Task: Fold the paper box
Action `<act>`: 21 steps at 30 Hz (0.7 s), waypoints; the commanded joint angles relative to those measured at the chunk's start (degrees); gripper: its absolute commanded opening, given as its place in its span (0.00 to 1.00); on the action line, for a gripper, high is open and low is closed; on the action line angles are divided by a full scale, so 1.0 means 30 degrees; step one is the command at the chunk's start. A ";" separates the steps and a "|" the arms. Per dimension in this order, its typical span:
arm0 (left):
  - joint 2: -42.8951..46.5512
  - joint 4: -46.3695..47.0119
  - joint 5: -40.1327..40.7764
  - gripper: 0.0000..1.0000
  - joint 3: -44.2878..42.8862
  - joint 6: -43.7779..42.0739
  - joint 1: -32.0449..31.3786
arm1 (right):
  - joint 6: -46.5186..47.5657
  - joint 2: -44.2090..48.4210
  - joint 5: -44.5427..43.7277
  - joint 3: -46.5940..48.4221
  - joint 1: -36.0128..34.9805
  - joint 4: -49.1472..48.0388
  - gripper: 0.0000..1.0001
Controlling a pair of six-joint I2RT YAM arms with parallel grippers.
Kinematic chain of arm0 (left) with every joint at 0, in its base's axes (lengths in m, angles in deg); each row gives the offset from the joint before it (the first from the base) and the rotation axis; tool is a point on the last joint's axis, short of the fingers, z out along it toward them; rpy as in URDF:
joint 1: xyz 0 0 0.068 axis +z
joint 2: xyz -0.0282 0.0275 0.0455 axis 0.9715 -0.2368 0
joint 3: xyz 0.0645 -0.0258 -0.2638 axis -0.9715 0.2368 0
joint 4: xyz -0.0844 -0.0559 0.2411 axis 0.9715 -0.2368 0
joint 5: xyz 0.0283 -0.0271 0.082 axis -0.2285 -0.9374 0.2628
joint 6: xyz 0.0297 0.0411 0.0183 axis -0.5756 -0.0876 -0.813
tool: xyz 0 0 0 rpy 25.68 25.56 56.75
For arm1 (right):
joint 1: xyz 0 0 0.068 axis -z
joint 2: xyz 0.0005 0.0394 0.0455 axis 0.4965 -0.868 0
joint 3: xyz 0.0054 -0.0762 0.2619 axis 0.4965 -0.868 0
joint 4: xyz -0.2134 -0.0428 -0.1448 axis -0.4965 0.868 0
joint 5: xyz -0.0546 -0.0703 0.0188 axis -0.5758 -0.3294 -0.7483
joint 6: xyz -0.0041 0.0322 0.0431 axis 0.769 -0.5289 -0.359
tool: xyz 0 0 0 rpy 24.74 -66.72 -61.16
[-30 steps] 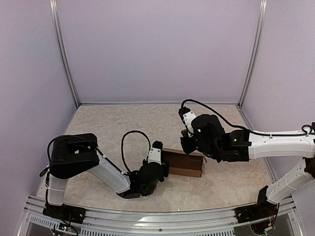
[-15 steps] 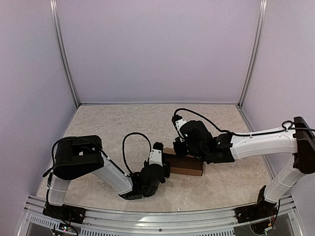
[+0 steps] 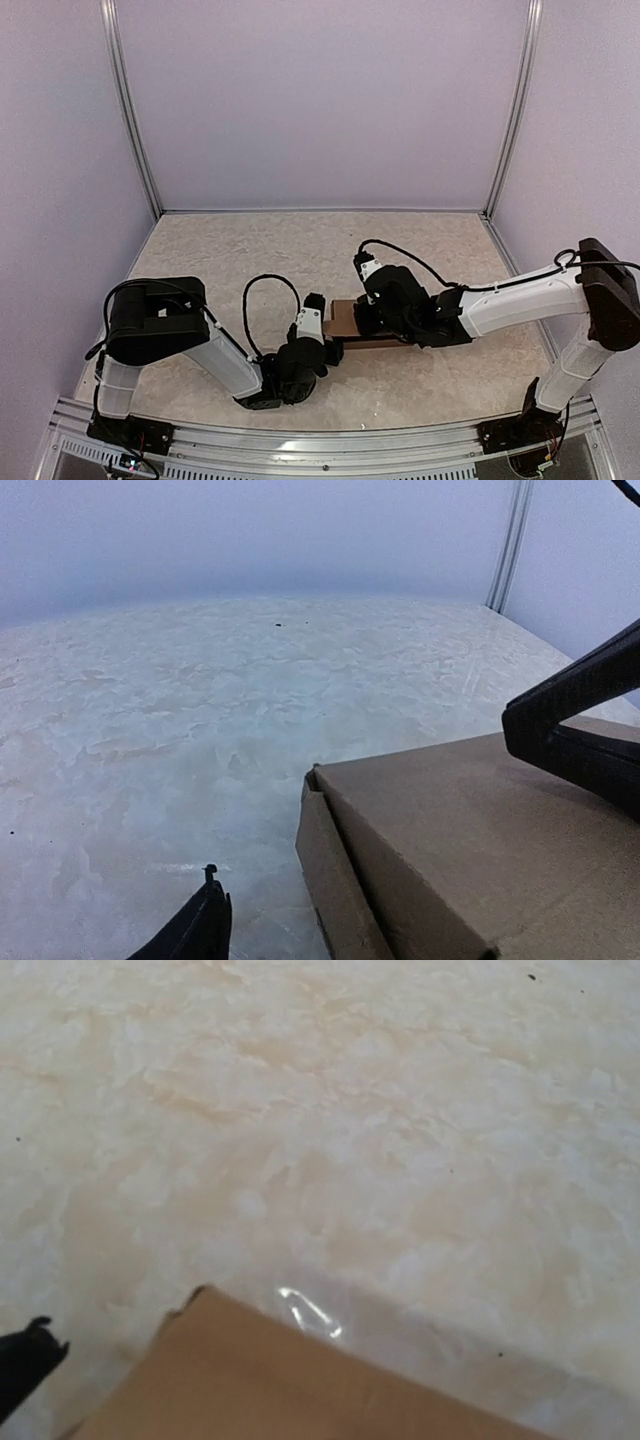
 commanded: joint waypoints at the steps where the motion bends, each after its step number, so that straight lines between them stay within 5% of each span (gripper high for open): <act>1: 0.0387 -0.0176 -0.2075 0.68 0.1272 -0.0453 -0.0339 | -0.0681 -0.0471 -0.0038 -0.0854 0.0076 -0.0825 0.00; 9: 0.2068 0.1440 -0.3928 0.82 0.2606 -0.2178 -0.1831 | -0.0941 -0.1042 -0.0207 -0.1398 0.0106 -0.1790 0.00; 21: 0.6692 -0.0134 -0.4905 0.85 0.5067 -0.1800 -0.2219 | -0.1173 -0.1716 -0.0161 -0.2031 0.0371 -0.3037 0.00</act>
